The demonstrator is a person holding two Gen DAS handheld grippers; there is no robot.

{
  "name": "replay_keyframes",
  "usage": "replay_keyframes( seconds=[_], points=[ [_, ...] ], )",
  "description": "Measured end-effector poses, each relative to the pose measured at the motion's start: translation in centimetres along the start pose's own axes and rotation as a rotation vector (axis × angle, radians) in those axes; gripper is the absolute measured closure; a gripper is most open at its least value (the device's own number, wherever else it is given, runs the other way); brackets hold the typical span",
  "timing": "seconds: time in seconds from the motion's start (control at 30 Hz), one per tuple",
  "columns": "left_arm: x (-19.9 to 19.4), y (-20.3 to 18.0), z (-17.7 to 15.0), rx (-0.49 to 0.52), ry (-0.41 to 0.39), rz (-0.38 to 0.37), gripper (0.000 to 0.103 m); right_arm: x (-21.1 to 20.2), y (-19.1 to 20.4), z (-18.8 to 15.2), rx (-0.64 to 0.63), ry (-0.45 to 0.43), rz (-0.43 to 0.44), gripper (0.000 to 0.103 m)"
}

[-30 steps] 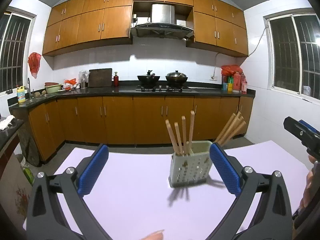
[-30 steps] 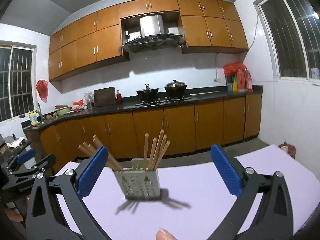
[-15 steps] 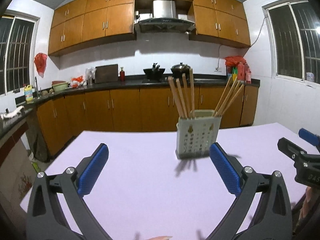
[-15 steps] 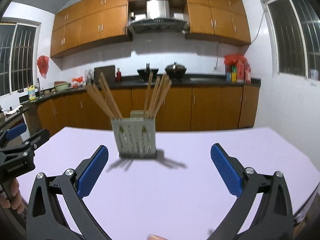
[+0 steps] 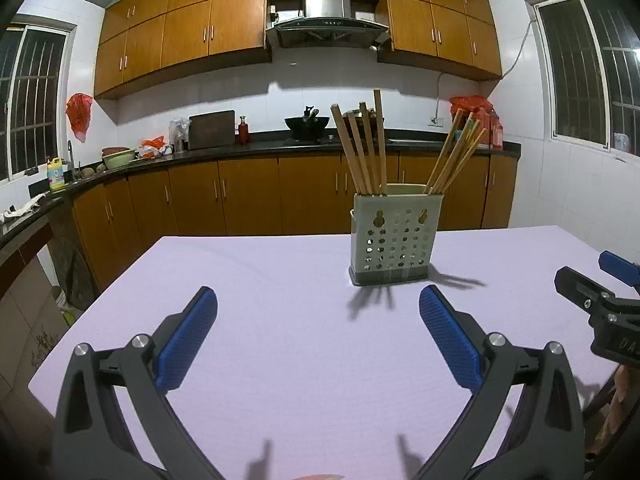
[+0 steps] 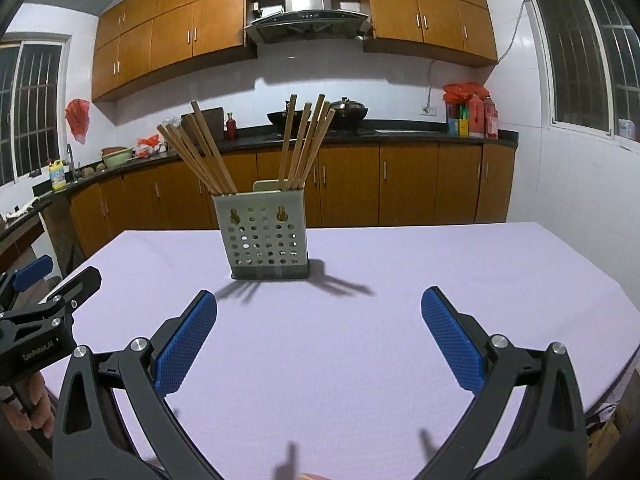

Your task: Organize utensils

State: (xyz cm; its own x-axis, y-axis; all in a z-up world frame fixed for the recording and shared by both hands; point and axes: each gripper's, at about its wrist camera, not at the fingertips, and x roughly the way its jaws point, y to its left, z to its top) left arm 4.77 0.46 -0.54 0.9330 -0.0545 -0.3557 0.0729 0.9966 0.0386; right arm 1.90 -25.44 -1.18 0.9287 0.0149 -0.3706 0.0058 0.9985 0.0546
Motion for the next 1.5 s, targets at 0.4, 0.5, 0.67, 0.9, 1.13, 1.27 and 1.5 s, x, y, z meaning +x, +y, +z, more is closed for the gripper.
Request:
replay_keyframes(
  seconds=[0.4, 0.5, 0.67, 0.9, 1.13, 1.27, 1.5],
  points=[
    [0.29, -0.22, -0.16, 0.006, 0.017, -0.012, 0.004, -0.29, -0.43, -0.05, 0.016, 0.011, -0.002, 0.002],
    [0.2, -0.36, -0.22, 0.009, 0.017, -0.014, 0.004, -0.25, -0.46, -0.07, 0.016, 0.011, -0.002, 0.002],
    [0.3, -0.41, -0.2, 0.009, 0.019, -0.019, 0.004, -0.31, -0.51, -0.07, 0.018, 0.013, -0.002, 0.002],
    [0.35, -0.53, -0.2, 0.009, 0.02, -0.019, 0.004, -0.24, -0.7, 0.0, 0.022, 0.018, 0.001, 0.002],
    [0.34, -0.49, -0.19, 0.009, 0.021, -0.02, 0.004, -0.2, -0.67, -0.01, 0.025, 0.024, 0.003, 0.002],
    [0.33, -0.49, -0.18, 0.009, 0.02, -0.02, 0.004, -0.11, -0.66, 0.05, 0.026, 0.025, 0.003, 0.002],
    [0.32, -0.49, -0.17, 0.008, 0.02, -0.019, 0.004, -0.08, -0.63, -0.04, 0.03, 0.026, 0.005, 0.002]
  ],
)
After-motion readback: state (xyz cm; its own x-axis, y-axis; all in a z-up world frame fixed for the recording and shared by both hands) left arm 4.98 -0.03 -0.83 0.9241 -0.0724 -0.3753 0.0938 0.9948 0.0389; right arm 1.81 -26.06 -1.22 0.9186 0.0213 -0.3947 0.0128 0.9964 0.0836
